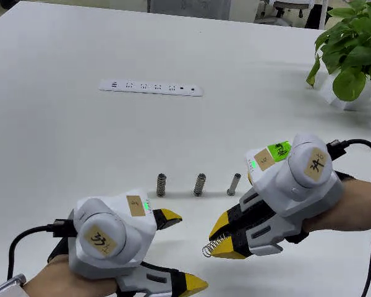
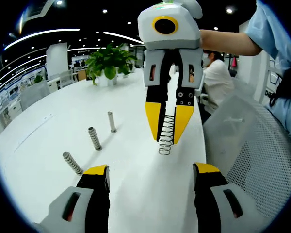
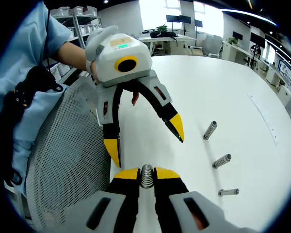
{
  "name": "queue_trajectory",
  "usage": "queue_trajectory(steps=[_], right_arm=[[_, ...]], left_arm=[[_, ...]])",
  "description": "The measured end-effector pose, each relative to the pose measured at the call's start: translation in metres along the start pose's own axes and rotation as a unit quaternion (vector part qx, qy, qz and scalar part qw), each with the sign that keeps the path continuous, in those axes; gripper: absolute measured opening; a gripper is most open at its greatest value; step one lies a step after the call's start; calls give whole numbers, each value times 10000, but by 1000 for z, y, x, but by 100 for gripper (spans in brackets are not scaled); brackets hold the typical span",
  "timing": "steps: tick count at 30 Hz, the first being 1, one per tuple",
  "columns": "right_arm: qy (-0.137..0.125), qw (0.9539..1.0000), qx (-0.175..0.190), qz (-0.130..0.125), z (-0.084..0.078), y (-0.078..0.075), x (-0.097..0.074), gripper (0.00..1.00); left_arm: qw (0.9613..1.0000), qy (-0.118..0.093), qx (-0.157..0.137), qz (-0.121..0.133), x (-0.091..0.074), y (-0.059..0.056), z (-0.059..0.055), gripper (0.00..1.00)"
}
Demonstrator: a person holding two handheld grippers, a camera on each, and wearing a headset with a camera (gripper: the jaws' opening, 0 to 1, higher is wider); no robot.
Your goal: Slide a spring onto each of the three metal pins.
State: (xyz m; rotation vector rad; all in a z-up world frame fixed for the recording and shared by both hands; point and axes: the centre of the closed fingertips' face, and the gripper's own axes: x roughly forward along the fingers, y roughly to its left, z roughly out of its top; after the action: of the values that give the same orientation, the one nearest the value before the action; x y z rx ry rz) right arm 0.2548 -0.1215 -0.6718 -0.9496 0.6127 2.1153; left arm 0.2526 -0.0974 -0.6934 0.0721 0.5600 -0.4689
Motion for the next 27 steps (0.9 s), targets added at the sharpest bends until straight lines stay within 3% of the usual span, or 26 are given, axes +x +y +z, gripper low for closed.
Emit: queue_trajectory(steps=[4, 7, 9, 17, 19, 23, 27], right_arm=[[49, 10000, -24, -5, -1, -2, 0, 12], [100, 9999, -43, -10, -3, -5, 0, 12], [283, 9994, -180, -47, -9, -8, -2, 12], [568, 9977, -330, -179, -15, -32, -17, 12], [737, 9962, -408, -239, -19, -41, -24, 12], [963, 9936, -478, -343, -24, -59, -37, 12], [1172, 9903, -581, -472, -24, -74, -48, 12]], left_arm=[[9993, -115, -230, 258, -6, 9, 1, 82], [9970, -106, -515, 563, -11, 23, -6, 93], [9956, -152, -547, 741, -14, 30, -6, 100], [9877, -418, -897, 1212, -28, 43, -9, 100], [9828, -365, -940, 1548, -32, 51, -15, 100], [9759, -658, -1169, 1722, -38, 54, -11, 100], [9759, -691, -1090, 1761, -38, 52, -9, 100]])
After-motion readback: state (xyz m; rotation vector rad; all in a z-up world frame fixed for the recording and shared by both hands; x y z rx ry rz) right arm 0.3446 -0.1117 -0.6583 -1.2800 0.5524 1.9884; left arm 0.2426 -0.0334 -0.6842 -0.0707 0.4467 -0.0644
